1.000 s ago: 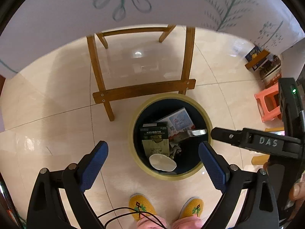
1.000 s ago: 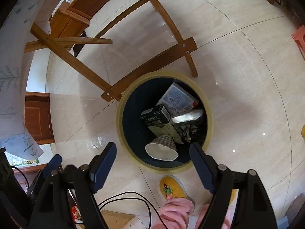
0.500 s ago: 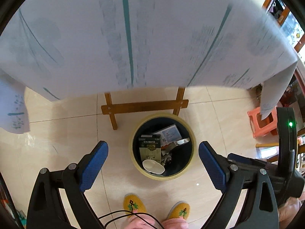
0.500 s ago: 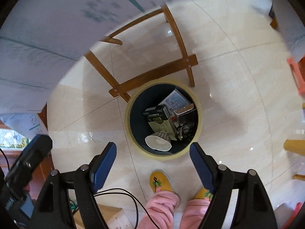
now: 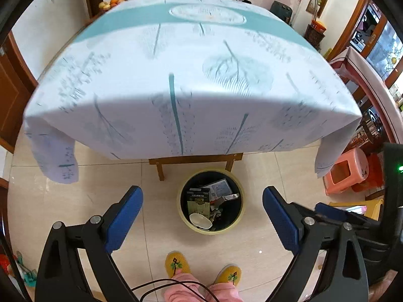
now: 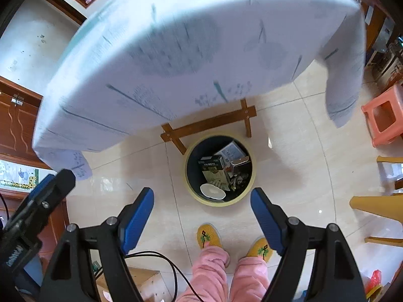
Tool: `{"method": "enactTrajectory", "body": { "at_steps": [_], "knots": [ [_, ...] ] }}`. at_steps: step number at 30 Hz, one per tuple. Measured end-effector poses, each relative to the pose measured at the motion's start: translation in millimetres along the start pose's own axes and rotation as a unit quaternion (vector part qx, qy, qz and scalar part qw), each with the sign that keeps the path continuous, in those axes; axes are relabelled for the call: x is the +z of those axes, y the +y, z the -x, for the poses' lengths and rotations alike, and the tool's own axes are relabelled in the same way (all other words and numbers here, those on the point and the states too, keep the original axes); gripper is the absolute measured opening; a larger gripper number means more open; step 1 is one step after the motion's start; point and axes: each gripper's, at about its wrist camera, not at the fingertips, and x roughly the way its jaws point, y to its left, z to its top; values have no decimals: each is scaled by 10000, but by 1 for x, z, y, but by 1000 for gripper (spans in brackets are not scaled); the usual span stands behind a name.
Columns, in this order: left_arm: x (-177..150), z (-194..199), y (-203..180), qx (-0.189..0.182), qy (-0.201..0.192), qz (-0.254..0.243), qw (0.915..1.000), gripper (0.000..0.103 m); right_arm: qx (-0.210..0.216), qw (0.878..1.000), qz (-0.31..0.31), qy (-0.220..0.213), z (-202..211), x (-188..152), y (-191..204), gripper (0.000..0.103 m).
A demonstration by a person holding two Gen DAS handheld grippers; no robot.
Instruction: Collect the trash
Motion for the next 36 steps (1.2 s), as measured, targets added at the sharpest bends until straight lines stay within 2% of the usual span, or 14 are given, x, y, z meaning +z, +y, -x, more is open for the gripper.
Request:
{"method": "enactTrajectory", "body": {
  "at_steps": [8,19,23,29,36],
  "knots": [
    [17,79,-8,128,-193,134,9996,95,-11,9969,611,-504,94,6,31,80],
    [48,192,-20,581,-572,288,9963,95,226,9895,859,-1144,208,18,62,80],
    [55,226,-23,573,-712,328,9953,95,276,9848,1088,-1326,244,20,79,80],
    [62,269,-26,633,-1058,339,9918,95,286,9741,1353,-1787,280,14,101,80],
    [70,285,-21,706,-1242,384,9890,95,256,9682,1483,-1998,294,13,118,80]
  ]
}}
